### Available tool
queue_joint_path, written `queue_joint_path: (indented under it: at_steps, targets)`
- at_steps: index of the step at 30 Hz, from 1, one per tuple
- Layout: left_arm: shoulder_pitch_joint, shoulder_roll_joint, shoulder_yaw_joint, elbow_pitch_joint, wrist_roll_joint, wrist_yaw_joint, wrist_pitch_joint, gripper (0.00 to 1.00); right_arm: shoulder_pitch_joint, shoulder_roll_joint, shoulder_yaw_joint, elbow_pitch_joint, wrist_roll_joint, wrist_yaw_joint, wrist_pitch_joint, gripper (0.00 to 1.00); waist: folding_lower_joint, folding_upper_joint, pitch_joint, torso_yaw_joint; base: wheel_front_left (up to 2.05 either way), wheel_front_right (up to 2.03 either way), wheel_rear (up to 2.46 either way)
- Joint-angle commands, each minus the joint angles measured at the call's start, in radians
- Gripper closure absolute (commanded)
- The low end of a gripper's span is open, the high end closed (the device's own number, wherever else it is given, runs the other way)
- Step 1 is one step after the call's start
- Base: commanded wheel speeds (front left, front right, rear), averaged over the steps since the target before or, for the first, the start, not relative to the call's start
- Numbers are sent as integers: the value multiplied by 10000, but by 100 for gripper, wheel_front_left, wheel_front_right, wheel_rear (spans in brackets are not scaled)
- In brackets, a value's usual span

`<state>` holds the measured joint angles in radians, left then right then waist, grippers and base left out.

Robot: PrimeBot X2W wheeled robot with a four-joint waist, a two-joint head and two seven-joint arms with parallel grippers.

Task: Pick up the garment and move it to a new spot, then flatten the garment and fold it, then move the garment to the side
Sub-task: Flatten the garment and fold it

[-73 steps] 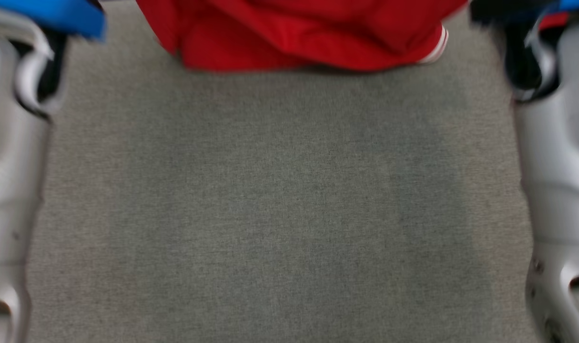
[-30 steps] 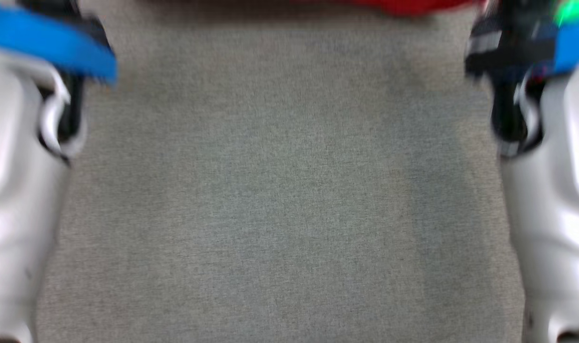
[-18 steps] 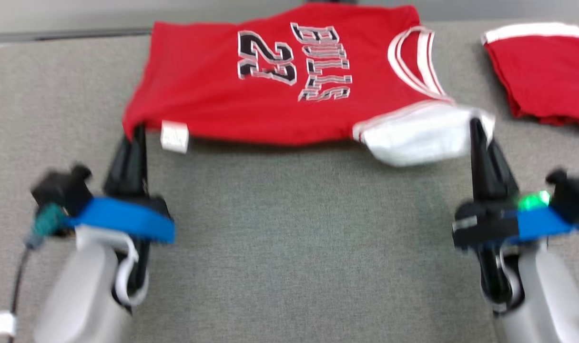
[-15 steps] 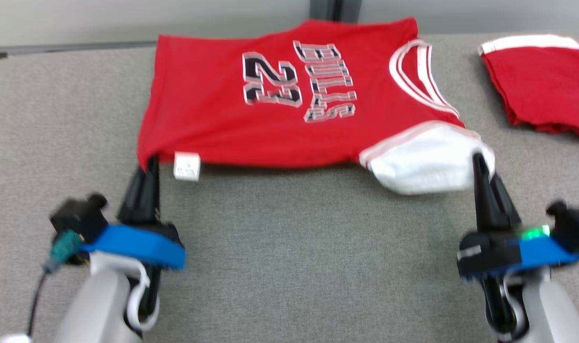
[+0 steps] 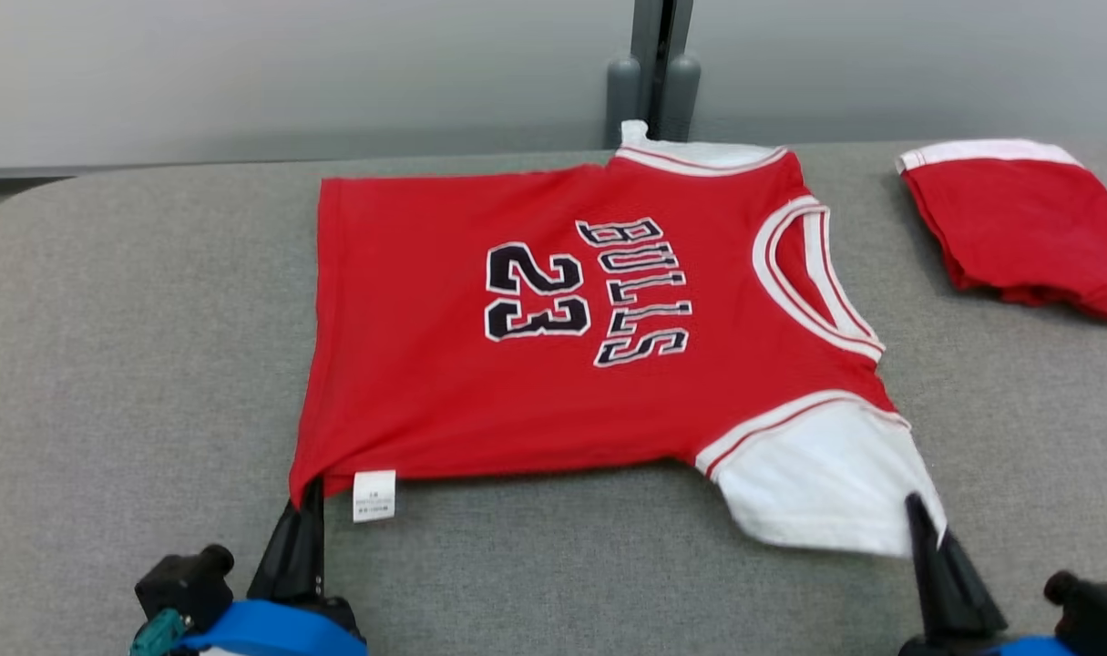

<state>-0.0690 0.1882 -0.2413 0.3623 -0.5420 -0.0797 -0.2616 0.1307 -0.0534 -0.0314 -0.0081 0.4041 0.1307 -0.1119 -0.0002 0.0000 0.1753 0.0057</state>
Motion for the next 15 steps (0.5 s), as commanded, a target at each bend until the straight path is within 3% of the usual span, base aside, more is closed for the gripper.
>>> queue_joint_path:
  at_steps: [1, 8, 15]
  targets:
    - [231, 42, 73, -41, 84, -16, -46, 100, 532, 34, 169, -209, 27, 2, 195, 100, 2, 0, -146, 10, 0, 0, 0]
    - [705, 58, 94, -122, 254, -3, -46, 100, 1531, 19, 587, -595, 330, 2, 386, 100, 2, 0, -355, 85, 0, 0, 0]
    - [476, 54, -54, 22, 355, 35, -46, 100, 922, 22, 432, -549, 201, 2, 476, 100, 2, 0, -389, 48, 0, 0, 0]
